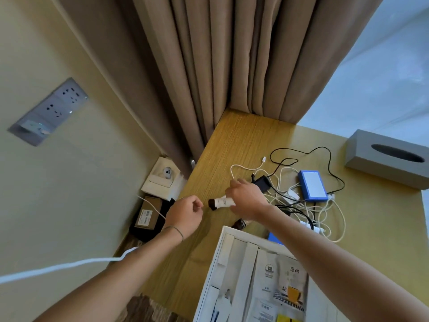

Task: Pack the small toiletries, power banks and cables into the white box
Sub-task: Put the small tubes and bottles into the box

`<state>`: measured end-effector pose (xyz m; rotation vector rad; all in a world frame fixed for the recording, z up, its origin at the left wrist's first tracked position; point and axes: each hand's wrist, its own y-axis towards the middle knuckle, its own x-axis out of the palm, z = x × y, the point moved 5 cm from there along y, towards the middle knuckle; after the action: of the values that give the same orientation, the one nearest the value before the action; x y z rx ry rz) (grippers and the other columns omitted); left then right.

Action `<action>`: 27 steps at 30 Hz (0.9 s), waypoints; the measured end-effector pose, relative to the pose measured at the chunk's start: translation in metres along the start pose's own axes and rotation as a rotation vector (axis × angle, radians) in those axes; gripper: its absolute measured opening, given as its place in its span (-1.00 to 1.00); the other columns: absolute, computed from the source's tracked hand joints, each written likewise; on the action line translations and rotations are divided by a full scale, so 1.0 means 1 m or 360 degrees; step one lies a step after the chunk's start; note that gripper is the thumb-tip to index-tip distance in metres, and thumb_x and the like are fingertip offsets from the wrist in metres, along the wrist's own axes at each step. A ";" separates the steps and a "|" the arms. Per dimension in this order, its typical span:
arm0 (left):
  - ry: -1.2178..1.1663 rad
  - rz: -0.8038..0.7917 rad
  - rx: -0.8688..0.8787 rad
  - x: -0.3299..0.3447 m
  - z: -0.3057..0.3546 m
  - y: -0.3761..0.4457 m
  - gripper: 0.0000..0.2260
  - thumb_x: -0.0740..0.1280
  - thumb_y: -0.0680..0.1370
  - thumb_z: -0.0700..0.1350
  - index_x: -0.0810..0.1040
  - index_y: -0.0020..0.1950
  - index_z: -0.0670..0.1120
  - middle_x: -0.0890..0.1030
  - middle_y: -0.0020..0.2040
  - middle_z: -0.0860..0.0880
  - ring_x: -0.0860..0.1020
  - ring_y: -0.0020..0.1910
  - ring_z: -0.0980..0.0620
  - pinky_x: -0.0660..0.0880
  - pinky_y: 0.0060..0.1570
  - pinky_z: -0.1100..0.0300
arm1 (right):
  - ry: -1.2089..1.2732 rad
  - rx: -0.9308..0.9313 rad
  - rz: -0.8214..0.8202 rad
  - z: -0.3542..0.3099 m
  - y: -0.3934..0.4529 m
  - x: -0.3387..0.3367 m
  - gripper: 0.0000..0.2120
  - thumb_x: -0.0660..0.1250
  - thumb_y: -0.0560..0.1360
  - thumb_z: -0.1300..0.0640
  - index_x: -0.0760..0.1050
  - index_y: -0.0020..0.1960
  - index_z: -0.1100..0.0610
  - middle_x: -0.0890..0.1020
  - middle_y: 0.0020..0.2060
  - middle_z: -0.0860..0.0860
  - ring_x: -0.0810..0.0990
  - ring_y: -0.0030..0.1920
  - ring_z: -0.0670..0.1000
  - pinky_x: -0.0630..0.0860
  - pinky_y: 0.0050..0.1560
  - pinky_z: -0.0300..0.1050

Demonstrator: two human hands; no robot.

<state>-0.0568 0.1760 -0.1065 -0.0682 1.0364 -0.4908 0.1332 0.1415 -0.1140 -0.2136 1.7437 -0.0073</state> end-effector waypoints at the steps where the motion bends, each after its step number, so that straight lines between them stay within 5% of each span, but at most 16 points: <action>1: 0.0011 -0.0018 -0.0001 0.003 0.000 0.005 -0.88 0.31 0.56 -0.09 0.57 -0.11 0.12 0.61 -0.12 0.13 0.58 -0.16 0.15 0.60 -0.15 0.10 | 0.0135 0.0125 0.0051 0.005 -0.004 -0.008 -0.80 0.42 0.42 0.09 0.60 0.04 0.02 0.54 -0.09 -0.04 0.52 0.01 0.06 0.39 -0.24 -0.14; 4: 0.0062 -0.0067 0.0050 0.017 0.005 0.023 -0.90 0.31 0.56 -0.11 0.55 -0.03 0.11 0.61 -0.08 0.12 0.59 -0.08 0.09 0.59 -0.06 0.08 | 0.0723 0.0582 0.0147 0.020 -0.024 -0.029 -0.88 0.46 0.38 0.00 0.57 -0.12 -0.03 0.55 -0.32 -0.15 0.57 -0.24 -0.04 0.35 -0.39 -0.18; 7: 0.0130 -0.0078 0.0132 0.034 0.020 0.039 -0.86 0.35 0.55 -0.11 0.54 0.06 0.10 0.59 0.02 0.09 0.57 -0.04 0.08 0.55 -0.10 0.12 | 0.1498 0.0916 0.0248 0.026 -0.047 -0.044 -0.88 0.50 0.42 0.05 0.66 -0.09 0.06 0.68 -0.34 -0.10 0.63 -0.32 -0.08 0.55 -0.30 -0.15; 12: 0.0315 -0.0089 0.0306 0.058 0.044 0.059 -0.80 0.43 0.52 -0.05 0.54 0.13 0.04 0.58 0.09 0.06 0.54 0.04 0.01 0.55 -0.08 0.07 | 0.2310 0.1111 0.0272 0.019 -0.086 -0.060 -0.90 0.48 0.48 0.16 0.64 -0.01 0.13 0.64 -0.40 -0.09 0.49 -0.44 -0.13 0.43 -0.42 -0.31; 17: 0.0497 -0.0200 0.0398 0.075 0.041 0.068 -0.79 0.46 0.50 -0.03 0.51 0.06 0.04 0.61 0.04 0.03 0.54 -0.15 0.03 0.44 -0.31 0.19 | 0.2416 0.1094 0.0098 0.000 -0.113 -0.067 -0.77 0.50 0.39 0.03 0.59 -0.01 0.06 0.67 -0.27 -0.06 0.51 -0.36 -0.11 0.39 -0.36 -0.28; 20: 0.0470 -0.0254 0.0453 0.080 0.038 0.071 -0.76 0.46 0.50 -0.02 0.51 0.11 0.04 0.60 0.03 0.03 0.50 -0.22 0.07 0.30 -0.38 0.25 | 0.2332 0.1033 -0.0026 -0.015 -0.126 -0.070 -0.73 0.46 0.38 -0.05 0.58 0.02 0.03 0.63 -0.35 -0.16 0.54 -0.39 -0.19 0.41 -0.40 -0.33; 24: 0.0328 -0.0314 0.0431 0.077 0.039 0.071 -0.77 0.44 0.50 -0.03 0.52 0.12 0.02 0.62 0.03 0.00 0.56 -0.17 0.03 0.49 -0.29 0.15 | 0.1971 0.1043 -0.0125 -0.029 -0.142 -0.059 -0.70 0.44 0.34 -0.21 0.59 -0.16 0.02 0.57 -0.39 -0.13 0.54 -0.38 -0.15 0.46 -0.31 -0.24; 27: 0.0088 -0.0300 0.0351 0.067 0.041 0.063 -0.75 0.44 0.49 -0.06 0.51 0.14 -0.03 0.65 0.00 0.00 0.62 -0.13 -0.02 0.61 -0.15 0.02 | 0.1922 0.1047 -0.0184 -0.042 -0.156 -0.045 -0.72 0.47 0.39 -0.24 0.54 -0.33 -0.08 0.51 -0.49 -0.16 0.45 -0.51 -0.20 0.38 -0.45 -0.31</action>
<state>0.0275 0.1971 -0.1576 0.0441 1.0291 -0.7796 0.1216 -0.0102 -0.0430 0.2450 2.7832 -0.9500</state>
